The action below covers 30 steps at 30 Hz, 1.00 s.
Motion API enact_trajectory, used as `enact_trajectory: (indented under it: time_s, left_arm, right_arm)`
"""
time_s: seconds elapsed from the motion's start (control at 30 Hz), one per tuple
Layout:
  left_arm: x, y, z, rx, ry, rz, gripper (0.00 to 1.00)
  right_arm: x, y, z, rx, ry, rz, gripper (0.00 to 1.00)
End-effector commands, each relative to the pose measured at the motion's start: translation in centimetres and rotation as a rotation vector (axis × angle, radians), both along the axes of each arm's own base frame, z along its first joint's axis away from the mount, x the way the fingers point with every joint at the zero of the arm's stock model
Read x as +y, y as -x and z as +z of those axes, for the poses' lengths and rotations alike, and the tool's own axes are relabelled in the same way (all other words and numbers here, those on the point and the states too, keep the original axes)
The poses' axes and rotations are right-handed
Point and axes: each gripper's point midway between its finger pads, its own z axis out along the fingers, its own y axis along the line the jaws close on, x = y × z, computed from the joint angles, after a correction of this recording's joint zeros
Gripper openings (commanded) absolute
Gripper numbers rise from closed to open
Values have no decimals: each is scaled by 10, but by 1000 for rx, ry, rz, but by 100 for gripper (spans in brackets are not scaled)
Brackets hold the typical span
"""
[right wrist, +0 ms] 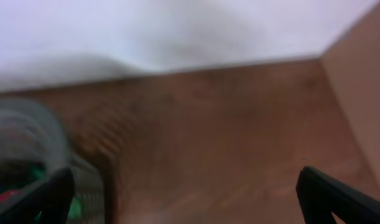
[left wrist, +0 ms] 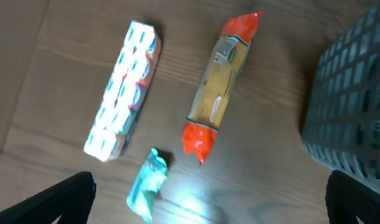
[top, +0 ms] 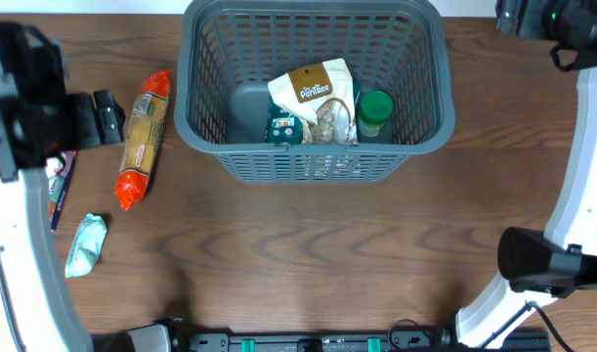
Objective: Pack container
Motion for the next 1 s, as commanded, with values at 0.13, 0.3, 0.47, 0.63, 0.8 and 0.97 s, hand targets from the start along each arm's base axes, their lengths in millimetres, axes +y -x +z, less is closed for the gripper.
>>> enact_trajectory:
  time_s: [0.13, 0.3, 0.47, 0.63, 0.8, 0.97]
  left_arm:
    - [9, -25, -71, 297, -25, -153, 99]
    - [13, -43, -117, 422, 4, -175, 99]
    - [18, -71, -152, 444, 10, -176, 99]
    - [23, -94, -187, 457, 14, -177, 98]
    - [23, -102, -230, 530, 39, -183, 99]
    - [23, -99, -271, 622, 66, -187, 99]
  right_arm:
    - [-49, 23, -85, 218, -150, -238, 99]
    - [-57, 34, -133, 333, -159, -251, 99]
    - [-54, 37, -160, 386, -155, -229, 99]
    - [-53, 41, -173, 416, -156, -224, 99]
    - [-53, 41, -174, 424, -143, -203, 99]
    - [-53, 41, -174, 425, -143, -202, 99]
